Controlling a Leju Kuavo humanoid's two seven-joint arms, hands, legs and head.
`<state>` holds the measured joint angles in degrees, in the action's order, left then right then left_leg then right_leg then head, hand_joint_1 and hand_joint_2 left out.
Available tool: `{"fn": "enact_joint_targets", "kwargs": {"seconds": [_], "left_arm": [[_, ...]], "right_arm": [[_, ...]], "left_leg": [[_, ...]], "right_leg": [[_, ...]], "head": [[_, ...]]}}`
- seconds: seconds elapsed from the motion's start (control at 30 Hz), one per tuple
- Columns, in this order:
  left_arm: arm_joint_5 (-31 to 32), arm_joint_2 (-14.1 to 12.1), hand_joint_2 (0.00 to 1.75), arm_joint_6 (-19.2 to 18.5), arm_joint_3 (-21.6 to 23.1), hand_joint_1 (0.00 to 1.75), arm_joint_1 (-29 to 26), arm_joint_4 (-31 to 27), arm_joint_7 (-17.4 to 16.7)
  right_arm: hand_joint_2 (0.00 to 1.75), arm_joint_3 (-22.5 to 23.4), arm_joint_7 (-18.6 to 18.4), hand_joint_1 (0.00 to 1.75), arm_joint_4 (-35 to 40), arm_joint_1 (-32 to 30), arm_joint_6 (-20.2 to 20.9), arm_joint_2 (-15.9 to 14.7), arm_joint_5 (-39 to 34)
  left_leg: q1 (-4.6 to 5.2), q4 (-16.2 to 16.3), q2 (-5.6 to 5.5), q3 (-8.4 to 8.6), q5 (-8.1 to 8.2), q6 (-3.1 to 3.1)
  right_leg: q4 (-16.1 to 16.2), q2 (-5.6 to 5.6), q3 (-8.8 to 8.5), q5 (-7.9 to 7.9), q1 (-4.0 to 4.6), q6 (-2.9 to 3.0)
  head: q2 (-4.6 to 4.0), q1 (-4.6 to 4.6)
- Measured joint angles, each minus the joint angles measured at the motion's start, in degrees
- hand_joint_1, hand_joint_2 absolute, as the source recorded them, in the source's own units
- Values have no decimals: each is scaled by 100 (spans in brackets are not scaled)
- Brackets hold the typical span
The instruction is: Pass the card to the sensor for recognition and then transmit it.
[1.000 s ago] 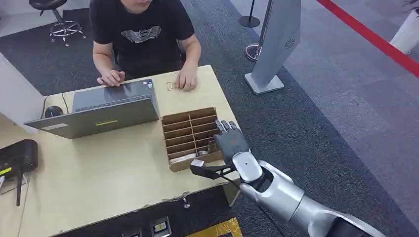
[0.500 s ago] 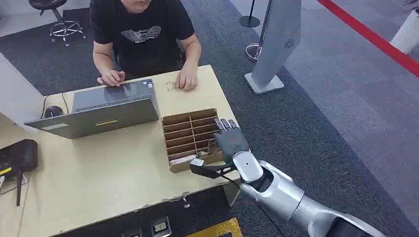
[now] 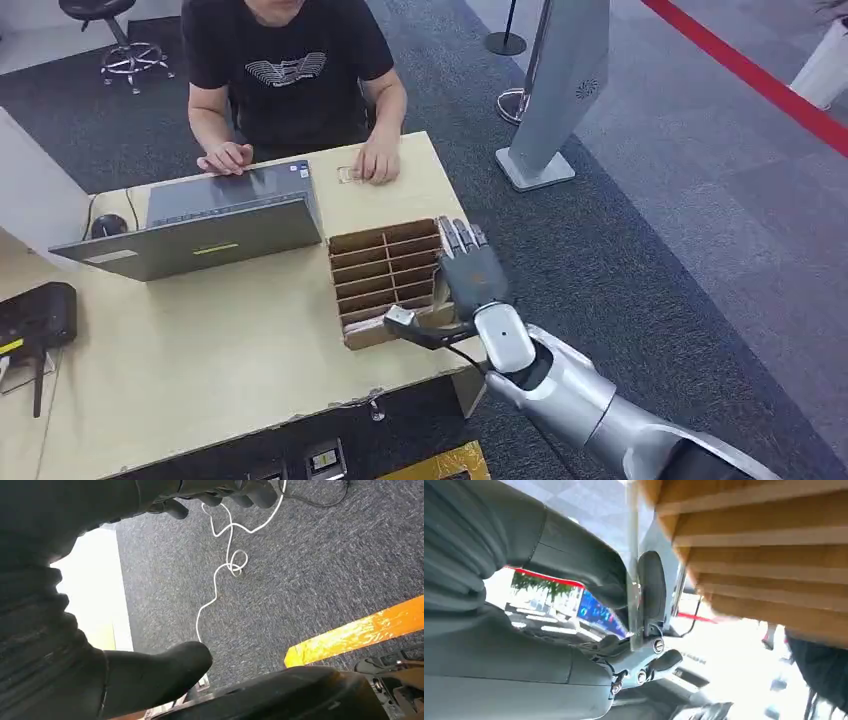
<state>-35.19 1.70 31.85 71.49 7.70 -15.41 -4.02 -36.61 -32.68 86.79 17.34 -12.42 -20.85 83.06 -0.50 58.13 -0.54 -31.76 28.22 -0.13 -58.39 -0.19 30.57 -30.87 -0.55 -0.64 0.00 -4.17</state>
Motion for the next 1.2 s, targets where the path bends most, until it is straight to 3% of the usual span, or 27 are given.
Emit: {"fn": "enact_joint_targets", "kwargs": {"seconds": [0.13, 0.57, 0.73, 0.87, 1.2], "left_arm": [[-11, 0, 175, 0, 0, 0, 0, 0, 0], [-9, 31, 175, -4, 0, 0, 3, 0, -22], [50, 31, 175, -57, 0, 0, 16, 0, -61], [168, 39, 175, -61, 2, 0, 62, 0, -61], [356, 92, 175, -208, 4, 0, 239, 0, -179]], "right_arm": [[175, 101, -179, 175, 0, -3, -402, 4, 269], [175, 284, -369, 175, 0, -65, -762, 20, 590], [175, 339, -417, 175, 0, -10, -1176, 61, 695], [175, 337, -389, 175, -2, 293, -1522, 168, 695], [175, 300, -232, 175, -170, 1300, -1601, 546, 392]], "left_leg": [[0, 0, 0, 0, 0, 0], [0, 0, 0, 0, 0, 0], [0, 0, 0, -2, 0, 0], [0, 0, 0, 0, -1, 0], [0, 0, -1, -3, -3, 2]], "right_leg": [[0, 0, 0, 0, 0, 0], [0, 0, 0, 0, 0, 0], [-1, 0, -1, 0, 0, 0], [-2, 1, -1, 1, 0, -1], [-4, 0, -3, 4, 0, -4]], "head": [[0, 0], [0, 0], [0, 0], [0, 0], [0, 0]]}}
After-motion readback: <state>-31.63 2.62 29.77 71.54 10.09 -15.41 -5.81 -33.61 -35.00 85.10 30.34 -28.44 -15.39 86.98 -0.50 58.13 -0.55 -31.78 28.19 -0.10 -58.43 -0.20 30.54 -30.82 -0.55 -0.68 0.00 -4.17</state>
